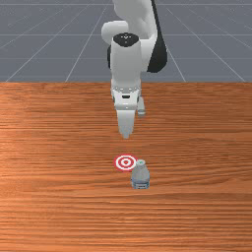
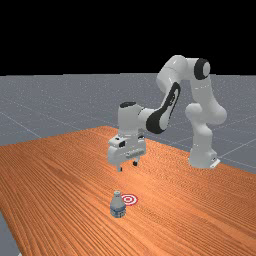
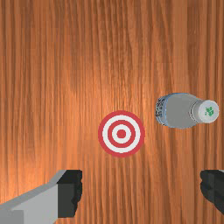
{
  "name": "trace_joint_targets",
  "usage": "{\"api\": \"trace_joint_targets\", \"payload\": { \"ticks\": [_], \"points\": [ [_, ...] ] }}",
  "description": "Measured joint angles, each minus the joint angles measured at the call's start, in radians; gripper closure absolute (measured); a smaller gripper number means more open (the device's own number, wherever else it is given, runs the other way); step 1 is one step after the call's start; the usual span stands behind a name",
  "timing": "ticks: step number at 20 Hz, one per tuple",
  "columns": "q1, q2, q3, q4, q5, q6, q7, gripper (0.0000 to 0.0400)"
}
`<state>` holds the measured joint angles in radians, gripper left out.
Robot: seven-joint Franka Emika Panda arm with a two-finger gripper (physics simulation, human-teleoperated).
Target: Pick up the bottle and put it on the marker
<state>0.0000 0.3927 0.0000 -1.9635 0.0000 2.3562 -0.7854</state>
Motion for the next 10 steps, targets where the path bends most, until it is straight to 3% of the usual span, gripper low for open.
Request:
{"api": "trace_joint_targets", "payload": {
  "ticks": [1, 2, 3, 5, 6, 7, 8, 10],
  "points": [
    [0.000, -0.018, 0.000, 0.005, 0.000, -0.038, 0.000, 0.0157],
    [0.000, -0.044, 0.000, 0.015, 0.000, -0.076, 0.000, 0.0252],
    [0.000, -0.069, 0.000, 0.029, 0.000, -0.114, 0.000, 0.0310],
    [0.000, -0.114, 0.000, 0.066, 0.000, -0.195, 0.000, 0.0367],
    [0.000, -0.130, 0.000, 0.060, 0.000, -0.176, 0.000, 0.0223],
    [0.000, -0.134, 0.000, 0.057, 0.000, -0.173, 0.000, 0.0135],
    [-0.005, -0.128, 0.004, 0.073, 0.021, -0.198, -0.016, 0.0082],
    [-0.009, -0.131, 0.006, 0.076, 0.033, -0.205, -0.025, 0.0030]
  ]
}}
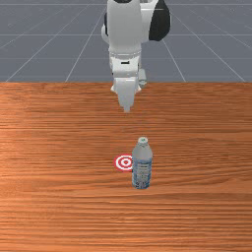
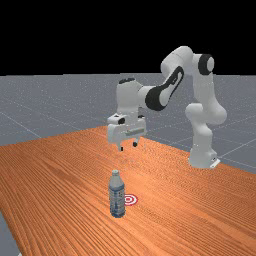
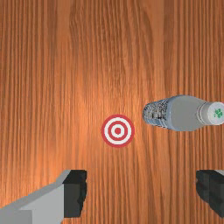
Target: Pick up the bottle and put it on the marker
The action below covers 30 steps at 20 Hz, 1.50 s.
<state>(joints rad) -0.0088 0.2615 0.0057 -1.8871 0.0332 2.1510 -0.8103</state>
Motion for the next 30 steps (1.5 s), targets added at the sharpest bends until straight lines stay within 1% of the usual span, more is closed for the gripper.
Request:
{"api": "trace_joint_targets", "payload": {
  "ticks": [1, 2, 4, 5, 8, 10, 11, 12, 15, 16, 17, 18, 19, 20, 23, 24, 25, 26, 27, 28, 29, 30],
  "points": [
    [0.000, -0.002, 0.000, 0.001, -0.001, -0.003, 0.001, 0.0018],
    [0.006, 0.012, -0.005, 0.029, -0.026, -0.033, 0.020, 0.0011],
    [0.006, 0.027, -0.005, 0.050, -0.026, -0.039, 0.020, 0.0004],
    [0.005, 0.027, -0.003, 0.047, -0.026, -0.020, 0.004, 0.0002],
    [0.000, 0.054, 0.002, 0.086, -0.028, -0.033, -0.037, 0.0000],
    [0.002, 0.073, 0.001, 0.115, -0.028, -0.042, -0.023, 0.0000],
    [0.005, 0.089, -0.003, 0.144, -0.027, -0.076, 0.005, 0.0000],
    [0.005, 0.094, -0.003, 0.152, -0.027, -0.081, 0.005, 0.0000],
    [0.003, 0.095, -0.004, 0.152, -0.027, -0.082, 0.001, 0.0000],
    [0.001, 0.086, -0.002, 0.134, -0.027, -0.056, -0.015, 0.0000],
    [0.000, 0.086, -0.001, 0.134, -0.027, -0.056, -0.019, 0.0000],
    [-0.003, 0.086, 0.000, 0.134, -0.012, -0.057, -0.012, 0.0000],
    [-0.003, 0.086, 0.000, 0.135, -0.011, -0.057, -0.013, 0.0000],
    [0.001, 0.077, -0.003, 0.118, -0.024, -0.032, -0.004, 0.0000],
    [-0.001, 0.073, -0.004, 0.109, -0.023, -0.019, -0.008, 0.0000],
    [-0.003, 0.072, -0.005, 0.107, -0.023, -0.017, -0.010, 0.0000],
    [-0.003, 0.082, -0.006, 0.128, -0.023, -0.047, -0.005, 0.0000],
    [-0.004, 0.081, -0.006, 0.125, -0.023, -0.043, -0.011, 0.0000],
    [0.006, 0.090, -0.014, 0.141, -0.054, -0.051, 0.011, 0.0000],
    [0.009, 0.098, -0.016, 0.154, -0.062, -0.056, 0.017, 0.0000],
    [0.033, 0.122, -0.035, 0.192, -0.129, -0.076, 0.063, 0.0000],
    [0.035, 0.147, -0.037, 0.230, -0.129, -0.088, 0.062, 0.0000]
  ]
}}
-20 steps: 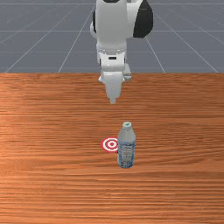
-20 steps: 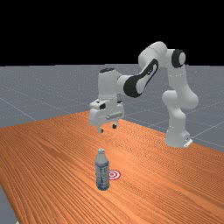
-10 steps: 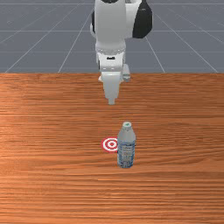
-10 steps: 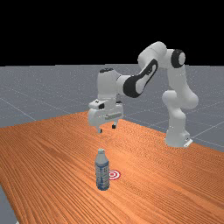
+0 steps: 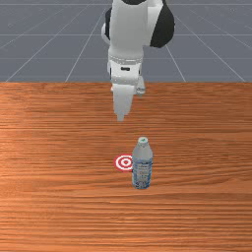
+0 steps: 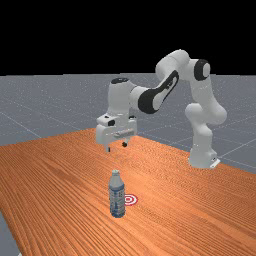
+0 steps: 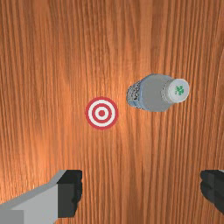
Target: Pick up the bottle and put it on the marker
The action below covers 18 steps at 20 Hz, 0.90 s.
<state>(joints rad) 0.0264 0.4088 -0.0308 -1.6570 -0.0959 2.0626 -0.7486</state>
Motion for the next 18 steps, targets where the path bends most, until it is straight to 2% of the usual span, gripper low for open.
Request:
{"api": "trace_joint_targets", "payload": {
  "ticks": [3, 4, 7, 8, 10, 12, 13, 14, 17, 18],
  "points": [
    [0.001, 0.061, 0.000, 0.095, 0.010, -0.031, -0.008, 0.0000],
    [-0.024, 0.056, 0.022, 0.079, 0.071, -0.003, -0.048, 0.0000],
    [-0.022, 0.063, 0.028, 0.093, 0.068, -0.023, -0.069, 0.0000],
    [-0.032, 0.062, 0.050, 0.091, 0.057, -0.018, -0.186, 0.0000],
    [-0.015, 0.064, 0.069, 0.095, 0.047, -0.019, -0.215, 0.0000],
    [0.014, 0.070, 0.078, 0.104, 0.042, -0.023, -0.176, 0.0000],
    [0.040, 0.073, 0.061, 0.109, 0.050, -0.029, -0.039, 0.0000],
    [0.048, 0.081, 0.056, 0.123, 0.054, -0.036, 0.005, 0.0000],
    [0.052, 0.134, 0.053, 0.211, 0.055, -0.069, 0.016, 0.0000],
    [0.061, 0.155, 0.045, 0.245, 0.026, -0.086, 0.008, 0.0000]
  ]
}}
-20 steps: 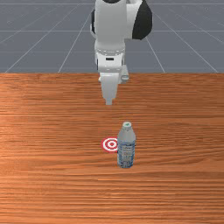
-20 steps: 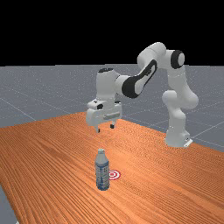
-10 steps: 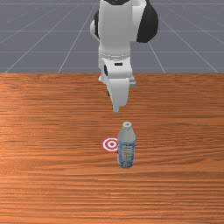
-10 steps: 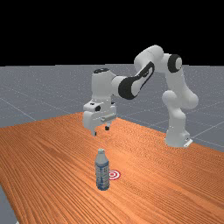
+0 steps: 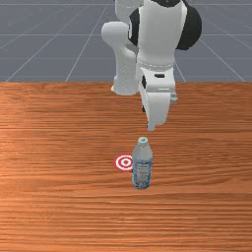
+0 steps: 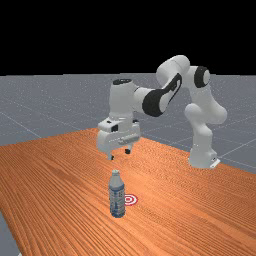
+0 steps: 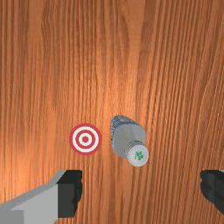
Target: Pick up the bottle and put it on the marker
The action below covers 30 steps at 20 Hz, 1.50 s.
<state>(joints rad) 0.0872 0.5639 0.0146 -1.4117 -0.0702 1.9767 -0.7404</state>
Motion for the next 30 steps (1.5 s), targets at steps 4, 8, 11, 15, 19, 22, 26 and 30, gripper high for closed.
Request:
{"api": "trace_joint_targets", "payload": {
  "ticks": [4, 8, 11, 15, 19, 22, 26, 30],
  "points": [
    [-0.005, 0.017, -0.008, 0.025, 0.033, -0.009, 0.069, 0.0000],
    [-0.040, 0.011, -0.021, 0.014, 0.041, -0.003, 0.041, 0.0000],
    [-0.057, 0.039, -0.012, 0.058, 0.036, -0.048, -0.038, 0.0000],
    [-0.057, 0.085, -0.011, 0.084, 0.036, -0.063, -0.039, 0.0000],
    [-0.057, 0.071, -0.012, 0.026, 0.035, 0.004, -0.037, 0.0000],
    [-0.057, 0.087, -0.012, 0.039, 0.035, -0.005, -0.037, 0.0000],
    [-0.057, 0.138, -0.011, 0.084, 0.037, -0.038, -0.039, 0.0000],
    [-0.056, 0.112, -0.007, 0.014, 0.029, 0.043, -0.056, 0.0000]
  ]
}}
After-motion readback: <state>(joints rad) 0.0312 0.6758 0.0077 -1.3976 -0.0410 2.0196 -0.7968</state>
